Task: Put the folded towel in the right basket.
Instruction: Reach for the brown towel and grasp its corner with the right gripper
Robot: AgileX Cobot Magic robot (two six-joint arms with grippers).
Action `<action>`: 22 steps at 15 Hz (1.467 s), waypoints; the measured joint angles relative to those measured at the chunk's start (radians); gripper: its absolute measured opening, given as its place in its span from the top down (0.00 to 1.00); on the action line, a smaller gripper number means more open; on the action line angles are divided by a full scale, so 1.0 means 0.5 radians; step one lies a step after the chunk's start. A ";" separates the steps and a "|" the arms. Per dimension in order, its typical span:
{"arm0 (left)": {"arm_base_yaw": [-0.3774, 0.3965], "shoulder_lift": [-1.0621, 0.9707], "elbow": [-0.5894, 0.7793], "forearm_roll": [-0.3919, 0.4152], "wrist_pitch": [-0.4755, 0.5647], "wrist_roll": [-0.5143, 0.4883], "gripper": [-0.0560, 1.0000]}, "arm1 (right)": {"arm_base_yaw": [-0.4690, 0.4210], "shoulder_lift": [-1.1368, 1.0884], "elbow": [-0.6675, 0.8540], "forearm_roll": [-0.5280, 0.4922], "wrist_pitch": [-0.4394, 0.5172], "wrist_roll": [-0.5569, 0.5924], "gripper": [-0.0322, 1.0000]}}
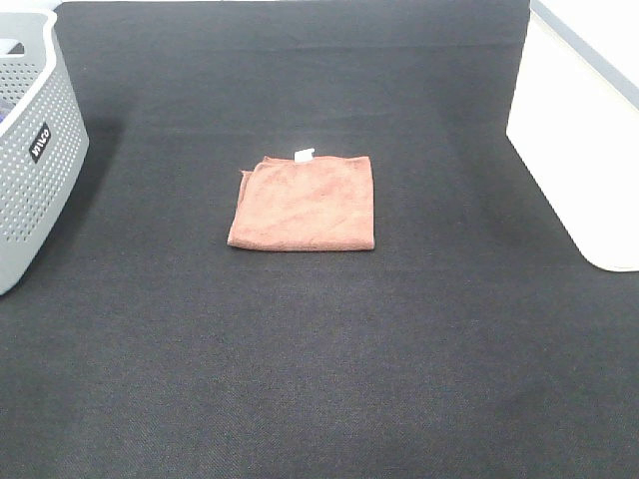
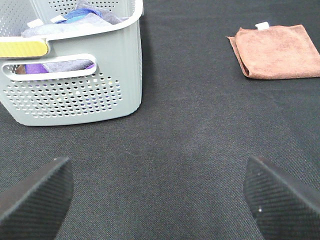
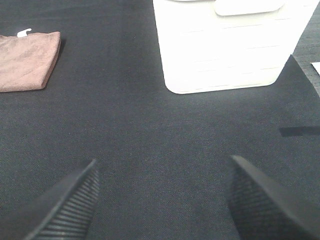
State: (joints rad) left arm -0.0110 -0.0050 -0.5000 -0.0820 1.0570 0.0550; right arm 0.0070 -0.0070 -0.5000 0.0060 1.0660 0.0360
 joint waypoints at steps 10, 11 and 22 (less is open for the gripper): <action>0.000 0.000 0.000 0.000 0.000 0.000 0.12 | 0.000 0.000 0.000 0.000 0.000 0.000 0.32; 0.000 0.000 0.000 0.000 0.000 0.000 0.12 | 0.000 0.000 0.000 0.000 0.000 0.000 0.32; 0.000 0.000 0.000 0.000 0.000 0.000 0.12 | 0.000 0.000 0.000 0.000 0.000 0.000 0.32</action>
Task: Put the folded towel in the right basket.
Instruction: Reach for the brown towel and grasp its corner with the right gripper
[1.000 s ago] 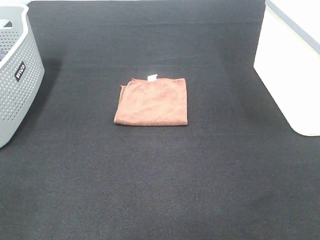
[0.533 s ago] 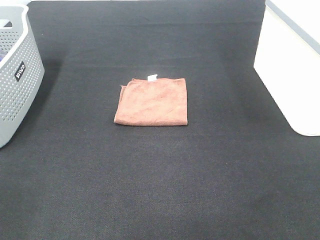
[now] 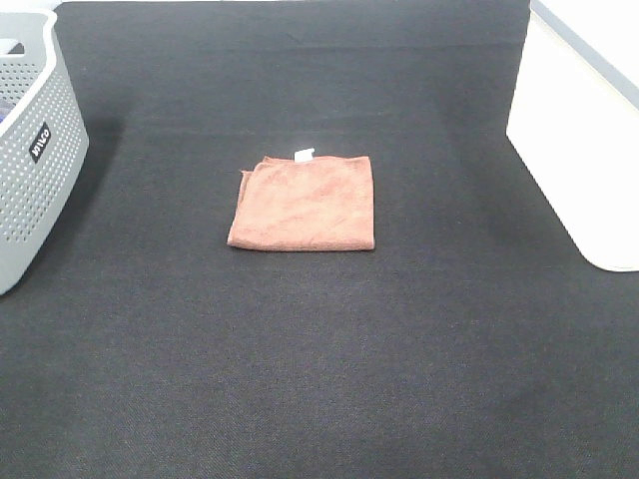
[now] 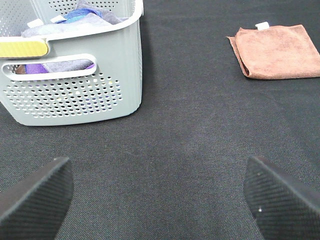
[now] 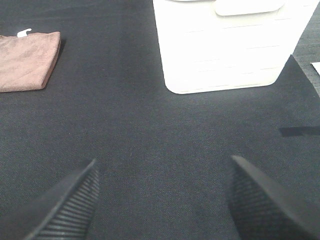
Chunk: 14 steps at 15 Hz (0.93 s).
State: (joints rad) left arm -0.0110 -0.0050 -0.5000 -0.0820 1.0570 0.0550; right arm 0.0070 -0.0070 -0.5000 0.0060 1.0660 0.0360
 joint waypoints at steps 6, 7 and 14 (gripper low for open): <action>0.000 0.000 0.000 0.000 0.000 0.000 0.12 | 0.000 0.000 0.000 0.000 0.000 0.000 0.32; 0.000 0.000 0.000 0.000 0.000 0.000 0.12 | 0.000 0.000 0.000 0.000 0.000 0.000 0.32; 0.000 0.000 0.000 0.000 0.000 0.000 0.12 | 0.000 0.000 0.000 0.000 0.000 0.000 0.32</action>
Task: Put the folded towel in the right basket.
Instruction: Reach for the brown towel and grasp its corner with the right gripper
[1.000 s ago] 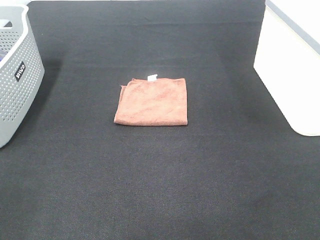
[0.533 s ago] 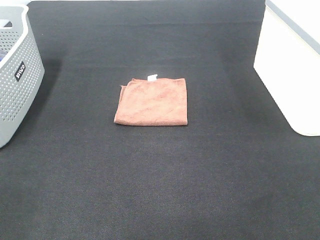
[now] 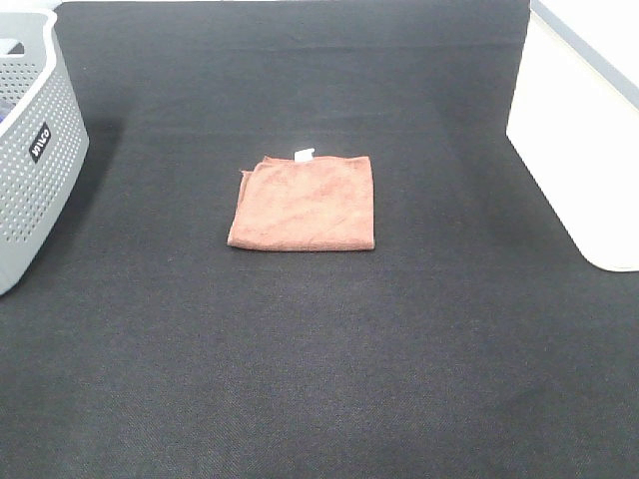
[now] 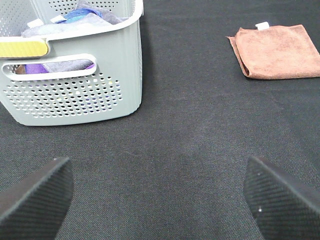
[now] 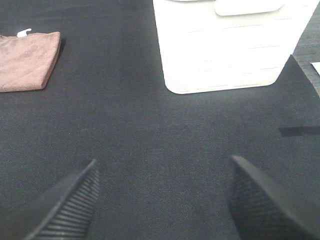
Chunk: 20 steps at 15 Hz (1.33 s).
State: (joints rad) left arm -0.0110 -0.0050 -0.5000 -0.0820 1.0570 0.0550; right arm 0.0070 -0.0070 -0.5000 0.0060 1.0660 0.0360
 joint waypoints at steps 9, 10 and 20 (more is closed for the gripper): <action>0.000 0.000 0.000 0.000 0.000 0.000 0.12 | 0.000 0.000 0.000 0.000 0.000 0.000 0.32; 0.000 0.000 0.000 0.000 0.000 0.000 0.12 | 0.000 0.000 0.000 0.000 0.000 0.000 0.32; 0.000 0.000 0.000 0.000 0.000 0.000 0.12 | 0.000 0.210 -0.070 0.000 -0.358 0.000 0.32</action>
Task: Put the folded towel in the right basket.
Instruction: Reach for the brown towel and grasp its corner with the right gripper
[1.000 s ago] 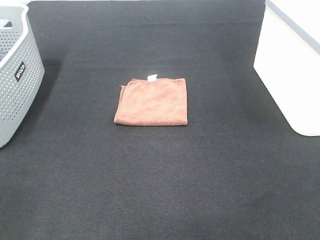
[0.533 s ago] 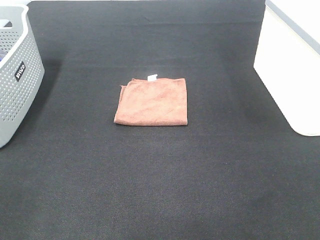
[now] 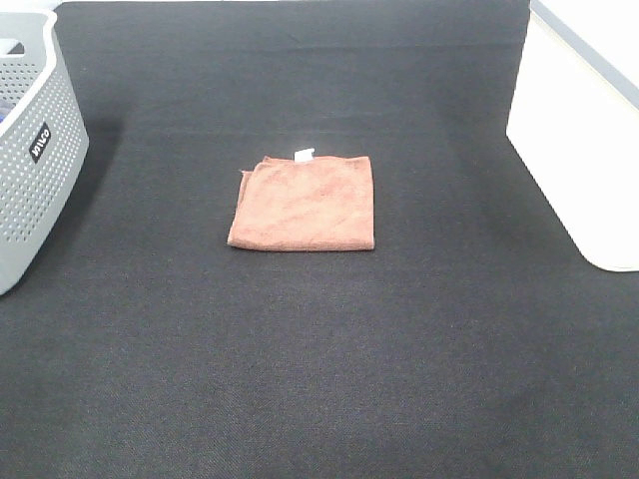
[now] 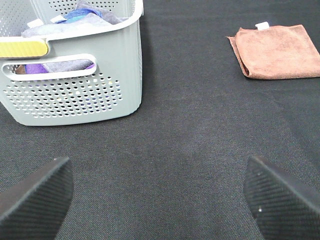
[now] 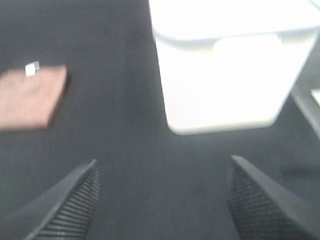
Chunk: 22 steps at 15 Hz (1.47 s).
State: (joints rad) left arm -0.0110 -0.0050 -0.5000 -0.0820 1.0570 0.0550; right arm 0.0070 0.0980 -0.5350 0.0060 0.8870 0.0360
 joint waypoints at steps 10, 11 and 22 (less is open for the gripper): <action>0.000 0.000 0.000 0.000 0.000 0.000 0.12 | 0.000 1.636 -0.756 0.062 -0.486 -0.096 0.32; 0.000 0.000 0.000 0.000 0.000 0.000 0.12 | 0.000 1.894 -0.978 0.102 -0.396 -0.160 0.32; 0.000 0.000 0.000 0.000 0.000 0.000 0.12 | 0.400 3.276 -1.932 0.730 0.042 -0.576 0.32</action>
State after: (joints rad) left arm -0.0110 -0.0050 -0.5000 -0.0820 1.0570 0.0550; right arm 0.2070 1.7360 -1.5010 0.3710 0.9080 -0.2520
